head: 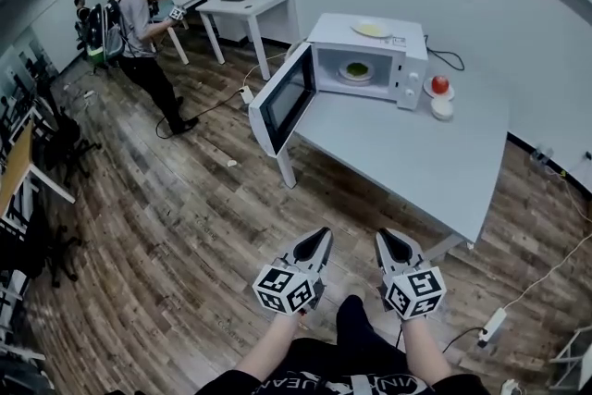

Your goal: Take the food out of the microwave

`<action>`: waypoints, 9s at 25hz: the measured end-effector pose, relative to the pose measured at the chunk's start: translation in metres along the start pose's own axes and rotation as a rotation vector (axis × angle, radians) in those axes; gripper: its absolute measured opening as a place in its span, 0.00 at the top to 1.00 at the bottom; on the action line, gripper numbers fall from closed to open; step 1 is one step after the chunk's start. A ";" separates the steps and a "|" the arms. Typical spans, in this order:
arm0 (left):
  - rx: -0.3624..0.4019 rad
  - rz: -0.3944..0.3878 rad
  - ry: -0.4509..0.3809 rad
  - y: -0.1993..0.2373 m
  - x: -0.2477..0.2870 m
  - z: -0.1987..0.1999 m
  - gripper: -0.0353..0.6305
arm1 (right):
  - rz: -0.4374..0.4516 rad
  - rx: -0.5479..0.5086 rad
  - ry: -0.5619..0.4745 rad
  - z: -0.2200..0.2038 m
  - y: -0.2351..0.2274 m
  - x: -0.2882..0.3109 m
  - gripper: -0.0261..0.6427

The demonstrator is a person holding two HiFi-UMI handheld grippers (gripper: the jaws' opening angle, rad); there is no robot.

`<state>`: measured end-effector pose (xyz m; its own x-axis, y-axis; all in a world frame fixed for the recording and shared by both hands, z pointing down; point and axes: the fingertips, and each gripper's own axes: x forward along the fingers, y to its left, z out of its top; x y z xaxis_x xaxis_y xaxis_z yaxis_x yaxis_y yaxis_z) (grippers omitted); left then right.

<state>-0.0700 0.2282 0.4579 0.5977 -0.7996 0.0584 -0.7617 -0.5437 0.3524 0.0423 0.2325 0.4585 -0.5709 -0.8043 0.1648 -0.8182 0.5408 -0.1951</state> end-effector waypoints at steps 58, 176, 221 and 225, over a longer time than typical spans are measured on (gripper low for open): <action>-0.006 -0.064 0.079 0.182 0.344 0.067 0.92 | 0.025 0.016 0.104 0.059 -0.214 0.304 0.90; -0.424 -0.057 0.093 0.302 0.462 0.046 0.87 | 0.181 -0.683 0.323 0.049 -0.285 0.488 0.87; -1.091 -0.147 -0.066 0.283 0.494 0.035 0.83 | 0.233 -0.725 0.242 0.045 -0.273 0.459 0.88; -1.101 -0.140 -0.072 0.284 0.495 0.035 0.84 | 0.072 -0.448 0.200 0.052 -0.291 0.449 0.87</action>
<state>0.0009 -0.3304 0.5545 0.6181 -0.7811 -0.0887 -0.0291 -0.1355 0.9903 0.0272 -0.2988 0.5386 -0.5930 -0.7216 0.3573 -0.6997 0.6814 0.2148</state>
